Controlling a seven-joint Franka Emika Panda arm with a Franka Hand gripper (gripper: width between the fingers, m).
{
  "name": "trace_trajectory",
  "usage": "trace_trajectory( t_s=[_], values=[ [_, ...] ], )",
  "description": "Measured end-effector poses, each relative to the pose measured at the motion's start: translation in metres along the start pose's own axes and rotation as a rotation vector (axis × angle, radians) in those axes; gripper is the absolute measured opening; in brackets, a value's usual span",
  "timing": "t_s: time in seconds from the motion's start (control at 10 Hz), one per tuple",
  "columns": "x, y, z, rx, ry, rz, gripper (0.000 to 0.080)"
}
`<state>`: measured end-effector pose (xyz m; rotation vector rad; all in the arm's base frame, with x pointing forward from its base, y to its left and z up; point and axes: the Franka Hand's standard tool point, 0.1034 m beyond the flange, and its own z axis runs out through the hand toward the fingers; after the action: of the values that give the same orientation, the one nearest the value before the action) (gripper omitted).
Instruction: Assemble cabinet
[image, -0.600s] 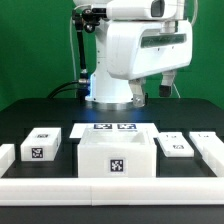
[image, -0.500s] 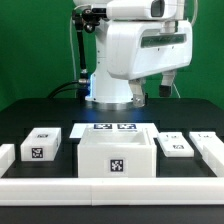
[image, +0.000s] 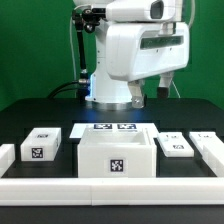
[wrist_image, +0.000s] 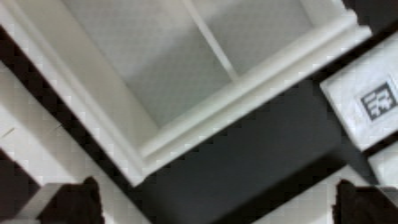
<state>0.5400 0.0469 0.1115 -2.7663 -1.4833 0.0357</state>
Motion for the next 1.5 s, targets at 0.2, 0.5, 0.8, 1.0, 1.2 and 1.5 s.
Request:
trace_trajectory(
  t_s=[0.2,0.5,0.8,1.0,1.2,1.5],
  values=[
    [-0.017,-0.017,-0.001,0.002,-0.008,-0.074,0.0650],
    [-0.017,-0.013,-0.002,-0.010,0.000,-0.223,0.0650],
    [-0.032,-0.021,0.007,0.010,-0.011,-0.491,0.0650],
    [-0.045,-0.023,0.013,0.021,-0.012,-0.700,0.0650],
    [-0.044,-0.022,0.013,0.020,-0.011,-0.720,0.0650],
    [-0.052,-0.035,0.040,0.057,-0.013,-0.667,0.0650]
  ],
)
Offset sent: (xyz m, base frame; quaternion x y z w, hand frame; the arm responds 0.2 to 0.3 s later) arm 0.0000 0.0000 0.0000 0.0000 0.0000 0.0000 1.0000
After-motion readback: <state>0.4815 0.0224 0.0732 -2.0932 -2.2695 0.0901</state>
